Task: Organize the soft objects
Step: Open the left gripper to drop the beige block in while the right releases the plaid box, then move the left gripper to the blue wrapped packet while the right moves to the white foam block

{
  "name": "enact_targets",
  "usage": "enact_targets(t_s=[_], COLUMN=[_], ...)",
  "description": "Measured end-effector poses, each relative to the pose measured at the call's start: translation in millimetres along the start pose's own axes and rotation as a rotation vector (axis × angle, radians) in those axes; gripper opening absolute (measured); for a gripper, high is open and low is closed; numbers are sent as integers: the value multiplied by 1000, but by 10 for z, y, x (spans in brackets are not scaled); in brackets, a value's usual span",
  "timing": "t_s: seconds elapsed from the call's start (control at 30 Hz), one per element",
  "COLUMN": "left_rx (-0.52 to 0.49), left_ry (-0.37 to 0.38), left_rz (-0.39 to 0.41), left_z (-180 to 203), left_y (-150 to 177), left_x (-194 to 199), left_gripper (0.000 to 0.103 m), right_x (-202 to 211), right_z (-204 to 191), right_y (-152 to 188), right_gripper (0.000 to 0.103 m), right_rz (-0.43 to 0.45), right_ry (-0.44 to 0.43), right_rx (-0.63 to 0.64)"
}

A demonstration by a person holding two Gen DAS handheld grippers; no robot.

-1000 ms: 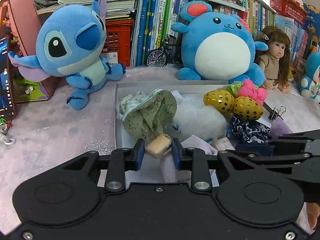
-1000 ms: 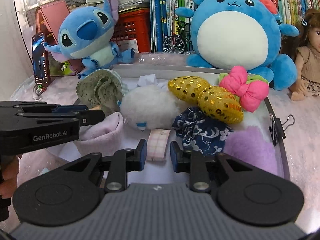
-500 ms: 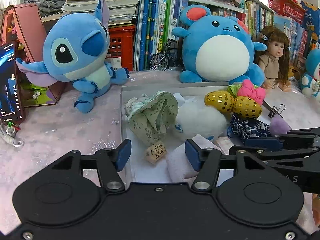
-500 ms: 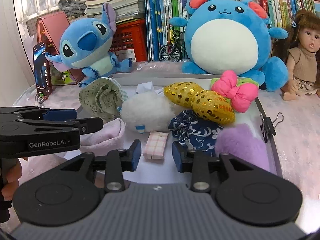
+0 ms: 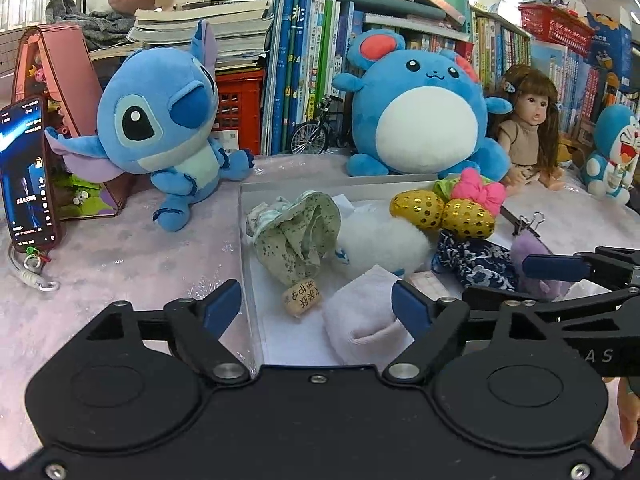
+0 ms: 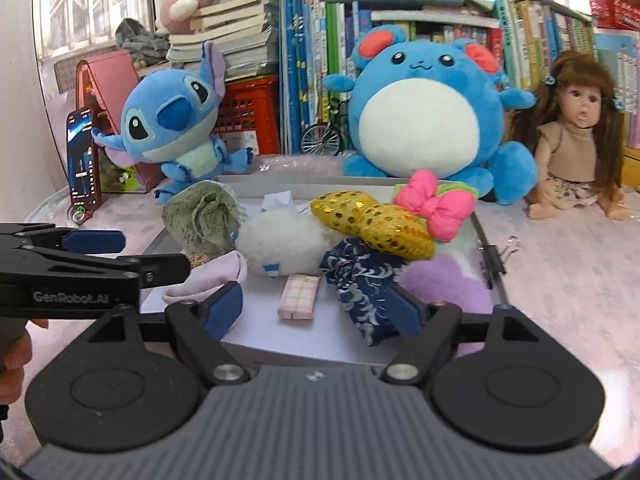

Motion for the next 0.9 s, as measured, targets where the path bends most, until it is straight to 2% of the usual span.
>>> enact_targets(t_s=[0.17,0.23,0.43,0.67,0.9], left_rx=[-1,0,18,85,108], left_ry=[1,1,21,37,-12], left_rz=[15,19,37,8,37], left_z=[8,5,-12,-118,-182], left_y=[30,58,166,405,627], left_x=[119,160,305,415,479], left_gripper=[85,85,89,89,95], right_x=[137,198,366,512,659], right_z=[61,83,187,359,567], right_y=[27,36,92,275,494], right_gripper=[94,103,103,103,103], right_rz=[24,40,88,81,80], right_ry=[29,51,139,228,334], right_rx=[-4,5,33,36,18])
Point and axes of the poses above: each gripper's, at about its wrist camera, not at the fingertips, and x roughly against the way its jaws point, z to its right, y to its underside, the point moved 9 cm from there along -x, roughly the way its jaws point, and after that the axes turned 9 degrees about x, right-handed, at the moved point
